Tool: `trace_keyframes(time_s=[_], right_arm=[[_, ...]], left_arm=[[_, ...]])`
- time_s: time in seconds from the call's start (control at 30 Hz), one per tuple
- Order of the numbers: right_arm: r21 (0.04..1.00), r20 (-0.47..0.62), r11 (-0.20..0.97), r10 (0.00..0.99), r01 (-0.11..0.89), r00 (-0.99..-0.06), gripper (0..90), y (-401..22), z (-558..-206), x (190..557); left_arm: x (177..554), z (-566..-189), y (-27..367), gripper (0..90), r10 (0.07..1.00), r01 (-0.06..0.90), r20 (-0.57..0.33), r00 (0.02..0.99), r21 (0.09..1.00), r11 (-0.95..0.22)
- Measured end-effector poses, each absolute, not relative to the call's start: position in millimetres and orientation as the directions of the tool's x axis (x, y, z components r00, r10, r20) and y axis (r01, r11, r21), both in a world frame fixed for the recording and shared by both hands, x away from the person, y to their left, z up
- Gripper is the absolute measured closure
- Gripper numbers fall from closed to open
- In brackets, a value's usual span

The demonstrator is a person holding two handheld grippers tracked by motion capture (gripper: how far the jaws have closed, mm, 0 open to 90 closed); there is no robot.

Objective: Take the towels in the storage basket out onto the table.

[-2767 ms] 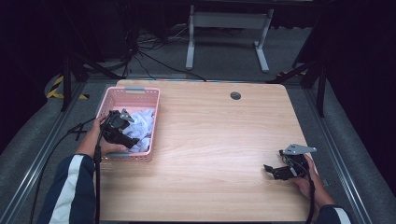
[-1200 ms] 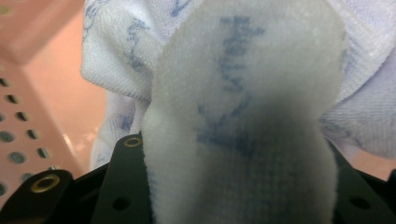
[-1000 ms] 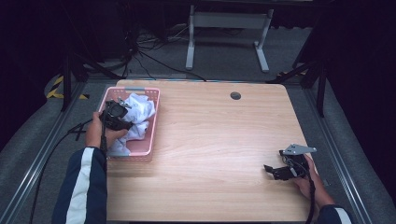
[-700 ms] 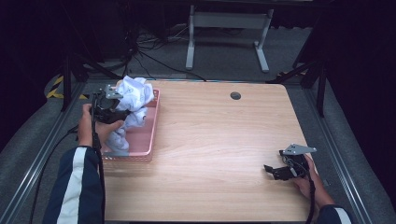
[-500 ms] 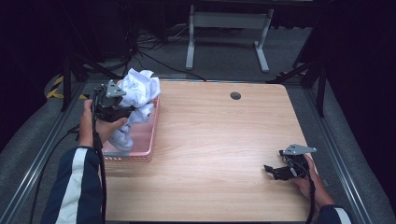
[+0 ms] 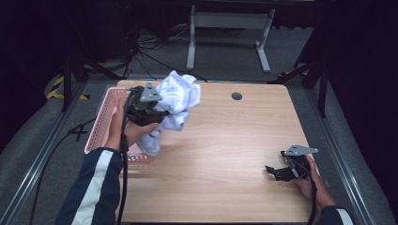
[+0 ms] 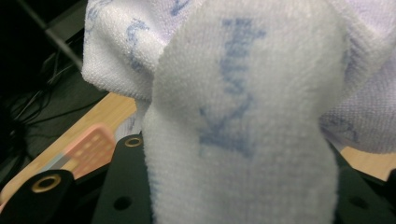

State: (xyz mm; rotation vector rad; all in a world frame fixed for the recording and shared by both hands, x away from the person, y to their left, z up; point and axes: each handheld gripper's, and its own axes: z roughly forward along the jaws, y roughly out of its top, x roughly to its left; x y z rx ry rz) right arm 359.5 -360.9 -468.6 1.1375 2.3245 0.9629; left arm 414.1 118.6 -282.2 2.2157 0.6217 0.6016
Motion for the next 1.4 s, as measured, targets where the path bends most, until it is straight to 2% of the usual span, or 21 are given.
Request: trace_keyframes(time_s=[0.17,0.37,0.77,0.87,0.9,1.03,1.23,1.4], right_arm=[[0.718,-0.035,0.439,0.798,0.540,-0.602,4.9,-360.9,-468.6,359.3],[0.718,-0.036,0.440,0.797,0.539,-0.603,5.0,-361.0,-468.6,359.2],[0.718,-0.036,0.441,0.796,0.538,-0.605,4.9,-361.1,-468.6,359.3],[0.718,-0.036,0.441,0.796,0.538,-0.604,4.9,-361.0,-468.6,359.3],[0.718,-0.036,0.441,0.796,0.538,-0.605,5.0,-361.0,-468.6,359.3],[0.718,-0.036,0.442,0.796,0.538,-0.605,4.9,-361.0,-468.6,359.3],[0.718,-0.036,0.442,0.796,0.538,-0.605,4.9,-361.0,-468.6,359.3],[0.718,-0.035,0.441,0.796,0.539,-0.604,4.9,-361.0,-468.6,359.1]], left_arm=[[405.6,-294.1,73.0,57.3,0.509,0.197,0.231,0.829,0.732,-0.653],[403.5,-331.6,29.3,57.1,0.423,0.186,0.195,0.885,0.685,-0.704],[403.4,-382.1,-7.8,53.9,0.360,0.206,0.125,0.924,0.632,-0.747],[401.7,-393.8,-13.6,46.9,0.345,0.219,0.100,0.933,0.604,-0.767],[400.8,-397.9,-14.4,38.6,0.344,0.220,0.092,0.935,0.609,-0.762],[400.0,-398.3,-12.3,24.8,0.345,0.227,0.066,0.936,0.635,-0.738],[393.7,-383.2,2.0,17.6,0.373,0.219,0.088,0.924,0.678,-0.701],[386.3,-367.8,18.7,17.3,0.389,0.193,0.109,0.915,0.727,-0.659]])
